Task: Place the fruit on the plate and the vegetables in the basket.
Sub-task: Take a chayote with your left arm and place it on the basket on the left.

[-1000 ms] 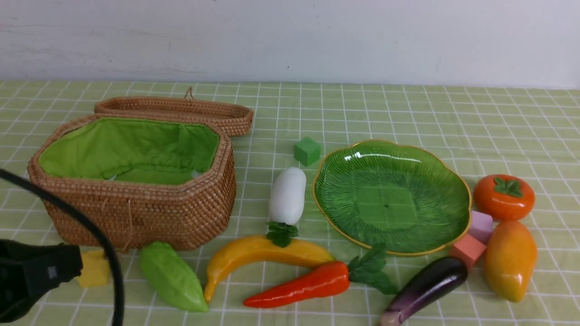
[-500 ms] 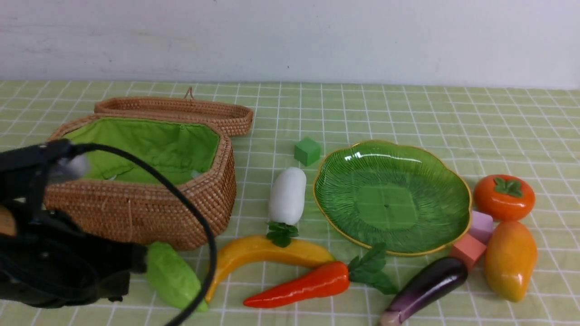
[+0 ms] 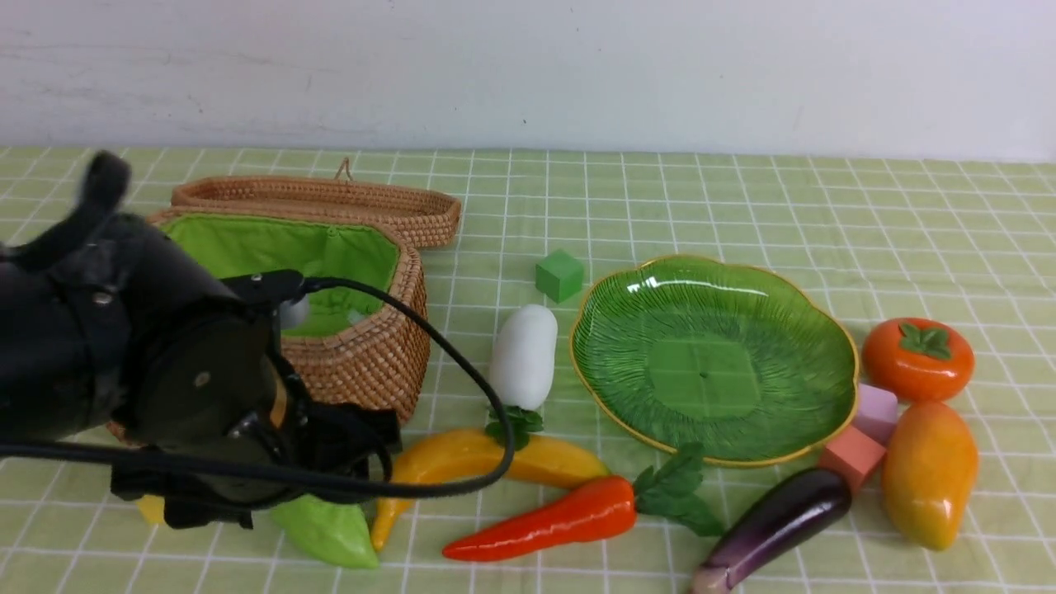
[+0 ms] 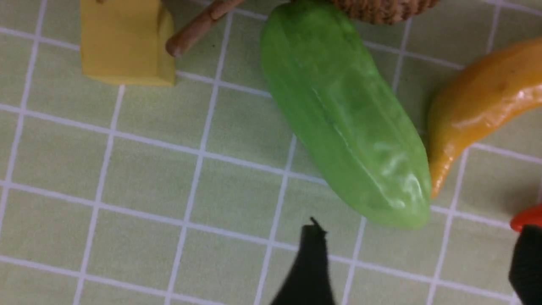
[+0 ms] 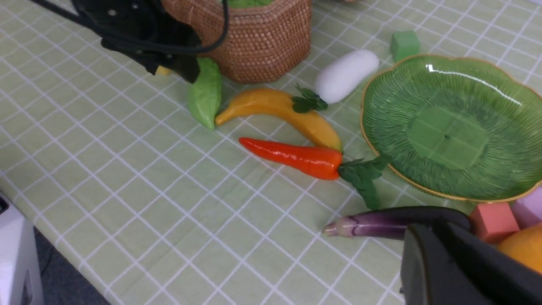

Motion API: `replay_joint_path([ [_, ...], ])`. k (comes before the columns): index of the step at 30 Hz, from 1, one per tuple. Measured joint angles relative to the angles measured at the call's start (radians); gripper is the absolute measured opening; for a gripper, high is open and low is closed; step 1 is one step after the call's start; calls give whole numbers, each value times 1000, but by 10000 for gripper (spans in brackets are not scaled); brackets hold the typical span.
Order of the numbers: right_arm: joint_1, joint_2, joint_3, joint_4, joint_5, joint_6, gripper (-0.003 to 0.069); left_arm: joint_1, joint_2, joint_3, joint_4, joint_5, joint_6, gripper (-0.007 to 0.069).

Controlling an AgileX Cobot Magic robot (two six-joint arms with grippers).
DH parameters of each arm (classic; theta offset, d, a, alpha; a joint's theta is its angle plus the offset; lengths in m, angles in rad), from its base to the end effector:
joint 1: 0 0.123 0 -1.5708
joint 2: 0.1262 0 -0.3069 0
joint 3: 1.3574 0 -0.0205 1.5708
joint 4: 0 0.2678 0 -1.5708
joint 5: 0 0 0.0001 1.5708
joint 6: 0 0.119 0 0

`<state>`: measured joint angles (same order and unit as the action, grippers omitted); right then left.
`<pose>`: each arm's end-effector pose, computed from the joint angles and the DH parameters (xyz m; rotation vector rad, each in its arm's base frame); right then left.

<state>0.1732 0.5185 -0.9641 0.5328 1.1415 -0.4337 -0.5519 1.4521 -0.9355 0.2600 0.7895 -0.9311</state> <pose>0.0545 0.0653 0.4059 -0.6561 1.9841 0.4952 0.2638 -0.1369 0.2279 -0.3118 2.7190 -0.1079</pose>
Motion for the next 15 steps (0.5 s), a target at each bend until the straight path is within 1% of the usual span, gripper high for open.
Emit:
replay_joint_path([
  [1, 7, 0, 0, 0, 0, -3, 29, 4, 17, 0, 4, -15, -11, 633],
  [2, 8, 0, 0, 0, 0, -3, 30, 4, 20, 0, 6, -15, -13, 637],
  [3, 11, 0, 0, 1, 0, -5, 32, 7, 45, 0, 14, -42, -22, 657],
  [6, 16, 0, 0, 2, 0, -5, 32, 9, 79, -1, 31, -85, -39, 652],
  [8, 18, 0, 0, 3, 0, -6, 32, 9, 111, -3, 67, -113, -72, 623],
  [12, 31, 0, 0, 3, 3, -6, 33, 9, 150, -3, 151, -122, -142, 563],
  [15, 35, 0, 0, 3, 5, -6, 33, 9, 167, -3, 180, -134, -162, 551],
])
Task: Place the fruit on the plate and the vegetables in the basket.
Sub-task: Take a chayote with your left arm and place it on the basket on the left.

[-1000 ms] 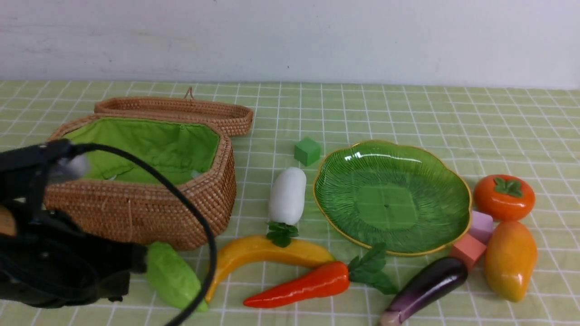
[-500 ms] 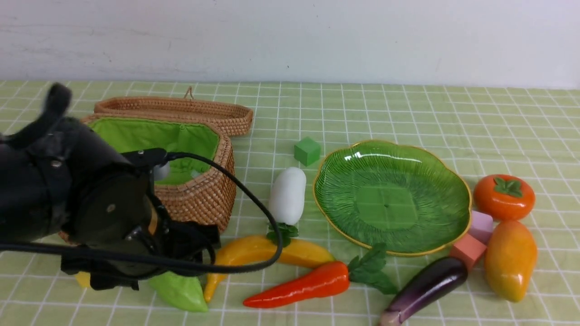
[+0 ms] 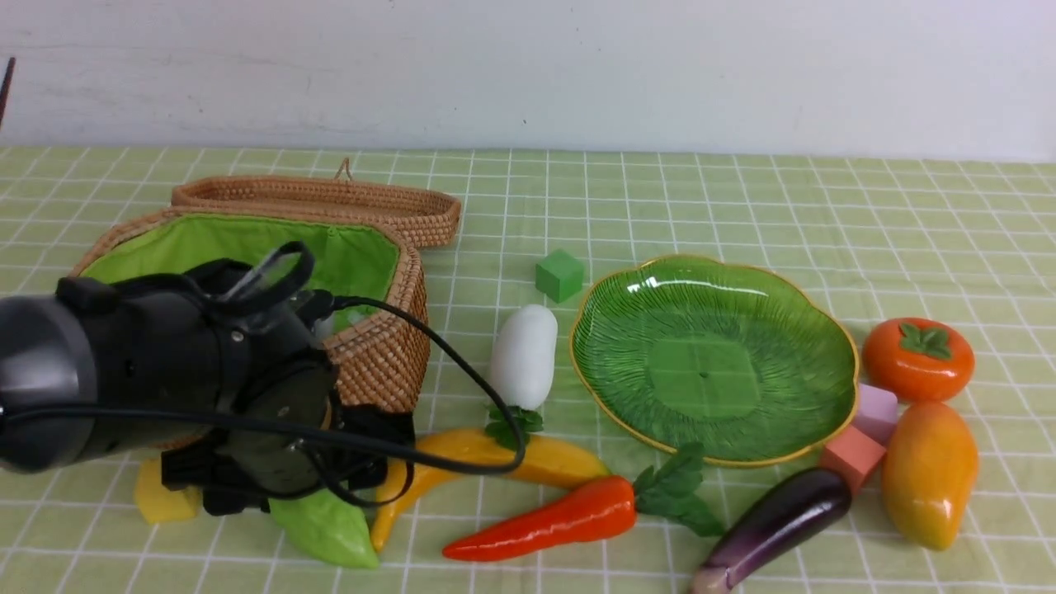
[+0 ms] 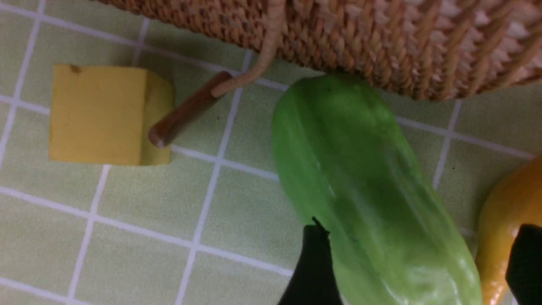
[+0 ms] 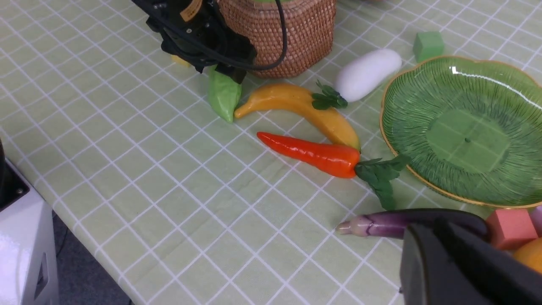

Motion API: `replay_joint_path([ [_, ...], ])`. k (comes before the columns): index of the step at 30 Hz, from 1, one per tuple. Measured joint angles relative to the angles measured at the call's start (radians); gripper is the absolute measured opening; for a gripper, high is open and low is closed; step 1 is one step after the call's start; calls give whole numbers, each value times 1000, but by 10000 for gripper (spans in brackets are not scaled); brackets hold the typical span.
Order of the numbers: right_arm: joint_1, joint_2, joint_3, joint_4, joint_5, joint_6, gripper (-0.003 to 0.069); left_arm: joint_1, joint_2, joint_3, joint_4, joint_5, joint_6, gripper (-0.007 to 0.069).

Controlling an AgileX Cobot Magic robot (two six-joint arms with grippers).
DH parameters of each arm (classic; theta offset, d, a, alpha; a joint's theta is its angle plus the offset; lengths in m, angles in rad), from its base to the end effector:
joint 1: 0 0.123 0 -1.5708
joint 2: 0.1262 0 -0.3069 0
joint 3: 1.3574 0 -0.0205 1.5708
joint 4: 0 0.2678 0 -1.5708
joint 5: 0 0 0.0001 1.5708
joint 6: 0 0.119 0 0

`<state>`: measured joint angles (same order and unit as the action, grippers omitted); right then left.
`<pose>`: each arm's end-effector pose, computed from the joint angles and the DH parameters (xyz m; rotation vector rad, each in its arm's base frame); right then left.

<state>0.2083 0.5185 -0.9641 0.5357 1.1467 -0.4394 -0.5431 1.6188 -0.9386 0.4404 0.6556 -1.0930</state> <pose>0.0516 0.0675 0.4056 -0.7005 1.9762 0.5175 0.2970 -0.1431 0.1854 -0.3247 2.6717 -0.0149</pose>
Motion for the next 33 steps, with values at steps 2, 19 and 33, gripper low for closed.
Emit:
replay_joint_path([
  [2, 1, 0, 0, 0, 0, -1, 33, 0, 7, 0, 4, -3, -6, 549],
  [19, 2, 0, -1, 0, 0, -20, 48, 0, 71, 0, 52, 9, -23, 526],
  [33, 2, 0, -1, 1, 0, -20, 51, 0, 70, -9, 40, 88, -7, 443],
])
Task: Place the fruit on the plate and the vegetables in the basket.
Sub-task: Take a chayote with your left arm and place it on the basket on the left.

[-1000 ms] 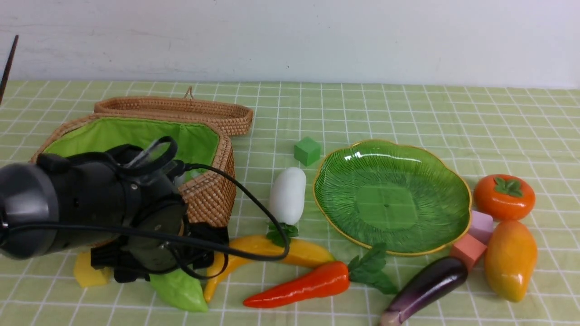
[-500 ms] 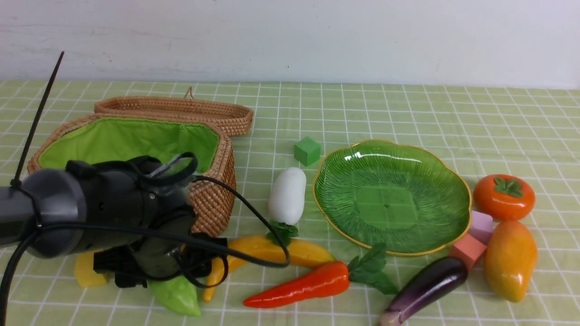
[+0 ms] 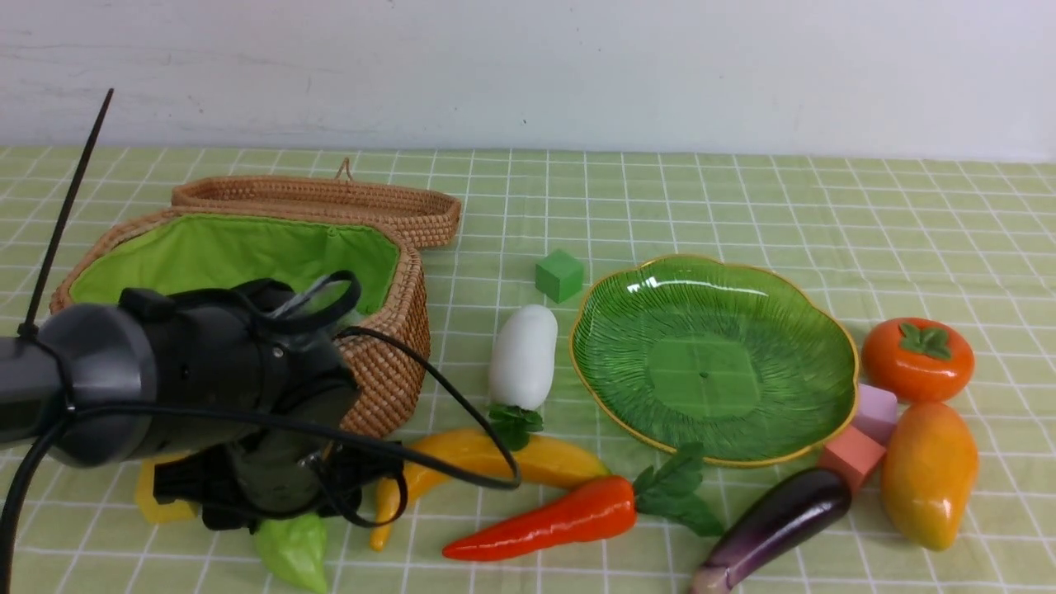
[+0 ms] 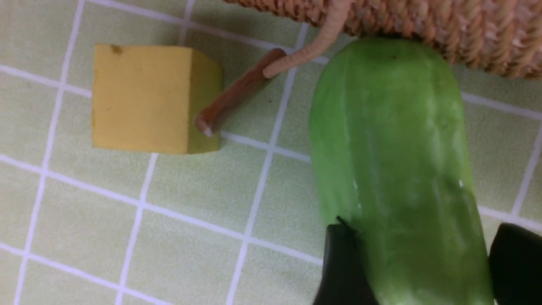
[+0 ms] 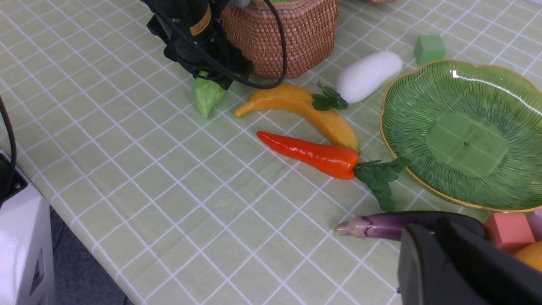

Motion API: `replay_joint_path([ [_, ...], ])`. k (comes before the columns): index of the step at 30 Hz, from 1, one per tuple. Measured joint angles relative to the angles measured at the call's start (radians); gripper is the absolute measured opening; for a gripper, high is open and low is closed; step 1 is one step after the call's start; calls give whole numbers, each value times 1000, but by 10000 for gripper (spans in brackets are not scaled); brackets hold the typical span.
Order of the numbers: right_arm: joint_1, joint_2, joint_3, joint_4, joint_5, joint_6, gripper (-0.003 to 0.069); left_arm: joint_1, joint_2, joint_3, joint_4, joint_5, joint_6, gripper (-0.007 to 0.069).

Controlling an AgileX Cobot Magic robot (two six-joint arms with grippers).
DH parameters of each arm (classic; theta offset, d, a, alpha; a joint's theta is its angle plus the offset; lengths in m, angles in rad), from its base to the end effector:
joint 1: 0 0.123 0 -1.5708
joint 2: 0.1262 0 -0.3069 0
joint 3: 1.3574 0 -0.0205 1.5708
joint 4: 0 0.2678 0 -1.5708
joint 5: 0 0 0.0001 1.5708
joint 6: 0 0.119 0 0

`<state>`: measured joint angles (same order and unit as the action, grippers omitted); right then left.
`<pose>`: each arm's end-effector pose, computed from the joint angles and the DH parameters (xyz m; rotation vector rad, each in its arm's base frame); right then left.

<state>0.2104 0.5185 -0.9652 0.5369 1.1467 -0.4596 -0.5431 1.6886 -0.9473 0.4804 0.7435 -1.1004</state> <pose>0.0513 0.0677 0.4060 -0.7218 1.9652 0.5078 0.2976 -0.1361 0.1641 -0.3150 2.7450 0.1635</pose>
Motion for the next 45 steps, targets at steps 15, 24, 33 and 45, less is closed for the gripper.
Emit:
replay_joint_path([
  [15, 0, 0, 0, 3, 0, 0, 53, 0, 1, 0, 1, 9, 2, 575],
  [24, 0, 0, 0, 3, 0, 0, 53, 0, 49, 0, 20, 6, 2, 574],
  [33, 0, -1, 0, 3, 0, -2, 56, 0, 49, 0, 26, 15, 2, 451],
  [45, 0, -1, 0, 3, -1, -3, 64, 0, 13, 0, 13, 126, 17, 451],
])
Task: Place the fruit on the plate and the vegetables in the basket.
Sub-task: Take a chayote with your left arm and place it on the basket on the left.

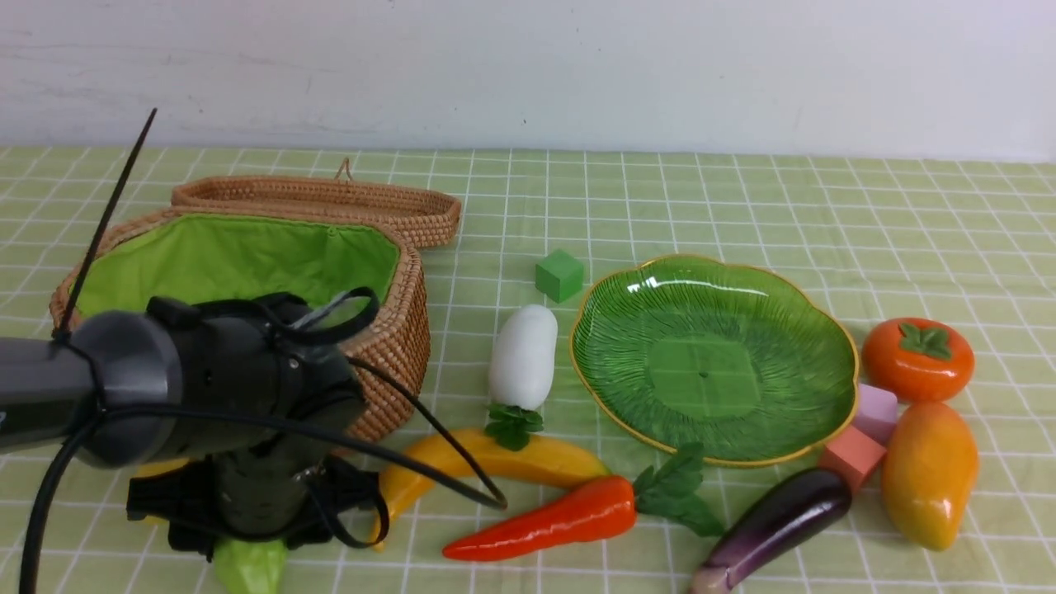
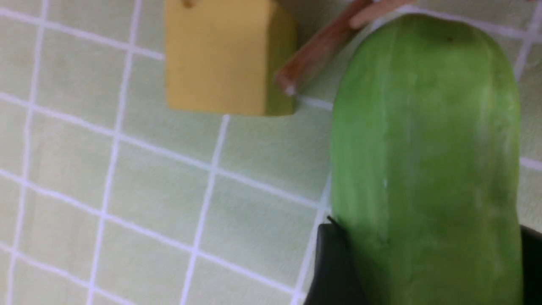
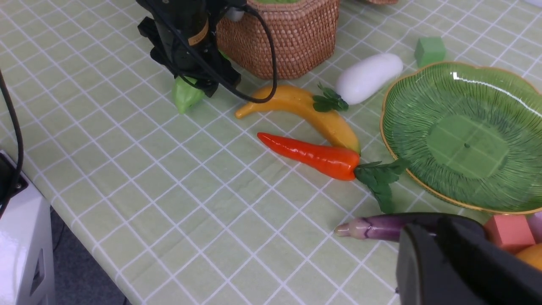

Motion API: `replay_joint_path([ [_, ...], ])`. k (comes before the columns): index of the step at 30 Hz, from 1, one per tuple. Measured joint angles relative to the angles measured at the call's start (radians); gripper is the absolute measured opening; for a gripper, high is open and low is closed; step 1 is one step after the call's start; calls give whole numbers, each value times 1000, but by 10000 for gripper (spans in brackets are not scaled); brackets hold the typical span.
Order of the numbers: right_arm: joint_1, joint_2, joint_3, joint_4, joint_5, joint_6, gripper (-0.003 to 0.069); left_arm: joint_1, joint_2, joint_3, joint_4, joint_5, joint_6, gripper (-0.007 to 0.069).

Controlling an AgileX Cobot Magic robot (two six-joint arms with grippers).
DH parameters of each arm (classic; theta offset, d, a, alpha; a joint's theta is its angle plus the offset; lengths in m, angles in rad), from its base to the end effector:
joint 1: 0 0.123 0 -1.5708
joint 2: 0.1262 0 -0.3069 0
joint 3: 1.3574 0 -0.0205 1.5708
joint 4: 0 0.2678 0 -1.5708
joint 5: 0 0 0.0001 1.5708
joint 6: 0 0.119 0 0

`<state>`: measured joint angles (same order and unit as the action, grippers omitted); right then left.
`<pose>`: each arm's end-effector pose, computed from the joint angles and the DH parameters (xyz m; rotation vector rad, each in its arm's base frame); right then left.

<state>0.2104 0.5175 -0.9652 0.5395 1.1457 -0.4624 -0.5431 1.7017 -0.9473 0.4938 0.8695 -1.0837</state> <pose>0.0510 0.0679 0.4063 -0.7238 1.9614 0.5087 0.2892 -0.1242 0.1598 -0.3162 2.8044 0.3395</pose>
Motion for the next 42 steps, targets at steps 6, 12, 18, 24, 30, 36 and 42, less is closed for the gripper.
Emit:
replay_joint_path([
  [6, 0, 0, 0, 0, 0, 0, 64, 0, -161, 0, -99, 74, 121, 451],
  [12, 0, 0, 0, 0, -5, 0, 67, 0, -381, 0, -218, 162, 341, 451],
  [18, 0, 0, 0, 8, -33, 0, 67, 0, -513, -30, -183, 42, 682, 451],
  [24, 0, 0, 0, 18, -76, 0, 67, 26, -440, -146, -65, -168, 936, 451],
  [30, 0, 0, 0, 19, -137, 0, 67, 193, -272, -317, -93, -231, 1131, 451],
  [36, 0, 8, 0, 22, -247, 0, 68, 302, -154, -381, -292, -234, 1465, 451],
  [42, 0, 26, 0, 30, -271, 0, 71, 399, -88, -391, -357, -277, 1692, 451],
])
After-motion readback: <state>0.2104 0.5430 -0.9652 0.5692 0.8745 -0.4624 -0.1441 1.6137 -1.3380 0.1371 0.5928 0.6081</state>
